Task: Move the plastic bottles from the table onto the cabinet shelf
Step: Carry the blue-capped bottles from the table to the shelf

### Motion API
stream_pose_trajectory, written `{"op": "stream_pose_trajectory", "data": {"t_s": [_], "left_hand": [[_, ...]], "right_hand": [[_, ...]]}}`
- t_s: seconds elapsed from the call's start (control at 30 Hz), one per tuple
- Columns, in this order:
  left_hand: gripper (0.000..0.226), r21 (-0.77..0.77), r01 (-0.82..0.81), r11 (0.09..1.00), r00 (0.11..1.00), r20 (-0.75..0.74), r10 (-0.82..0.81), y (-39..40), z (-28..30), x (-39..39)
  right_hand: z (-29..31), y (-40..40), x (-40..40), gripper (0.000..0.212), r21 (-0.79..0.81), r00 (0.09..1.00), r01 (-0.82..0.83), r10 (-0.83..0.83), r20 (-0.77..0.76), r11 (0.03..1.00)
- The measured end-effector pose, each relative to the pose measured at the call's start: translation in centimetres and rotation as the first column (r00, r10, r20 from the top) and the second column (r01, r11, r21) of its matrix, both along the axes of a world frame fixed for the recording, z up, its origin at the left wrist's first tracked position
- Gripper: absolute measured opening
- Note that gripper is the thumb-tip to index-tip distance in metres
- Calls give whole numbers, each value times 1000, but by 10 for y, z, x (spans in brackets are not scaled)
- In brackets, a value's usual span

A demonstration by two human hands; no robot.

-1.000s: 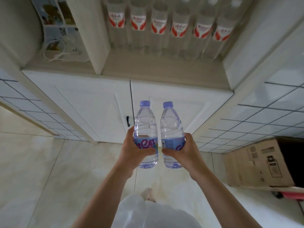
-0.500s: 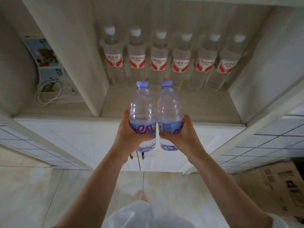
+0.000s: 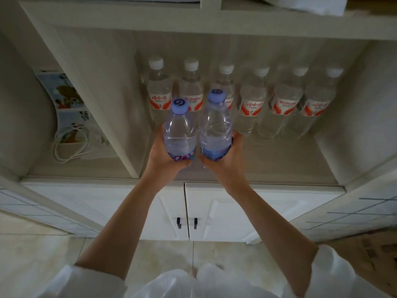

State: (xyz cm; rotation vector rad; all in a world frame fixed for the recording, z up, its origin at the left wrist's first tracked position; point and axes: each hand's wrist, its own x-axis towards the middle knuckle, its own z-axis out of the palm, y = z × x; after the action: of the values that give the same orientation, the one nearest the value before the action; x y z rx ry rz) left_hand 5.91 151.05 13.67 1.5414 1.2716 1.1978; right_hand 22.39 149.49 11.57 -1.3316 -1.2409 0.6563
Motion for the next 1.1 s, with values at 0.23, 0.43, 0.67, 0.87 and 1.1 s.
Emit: {"op": "stream_pose_trajectory", "data": {"t_s": [0.23, 0.43, 0.67, 0.87, 1.1], "left_hand": [[95, -52, -32, 998, 999, -7, 31, 7, -17, -12], [87, -71, 1, 997, 1000, 5, -1, 6, -25, -16], [102, -67, 4, 998, 998, 57, 0, -3, -27, -16], [104, 93, -362, 927, 910, -181, 374, -30, -38, 10], [87, 99, -422, 901, 890, -141, 433, -23, -43, 15]], "right_hand": [[-21, 3, -6, 75, 20, 998, 38, -37, -44, 999], [-31, 0, -10, 83, 28, 994, 99, -98, -46, 995], [-25, -2, 20, 86, -35, 984, -175, 175, 16, 984], [-16, -6, 35, 84, -178, 961, -274, 276, -19, 945], [-14, -3, 23, 87, -135, 980, -172, 183, 75, 976]]}}
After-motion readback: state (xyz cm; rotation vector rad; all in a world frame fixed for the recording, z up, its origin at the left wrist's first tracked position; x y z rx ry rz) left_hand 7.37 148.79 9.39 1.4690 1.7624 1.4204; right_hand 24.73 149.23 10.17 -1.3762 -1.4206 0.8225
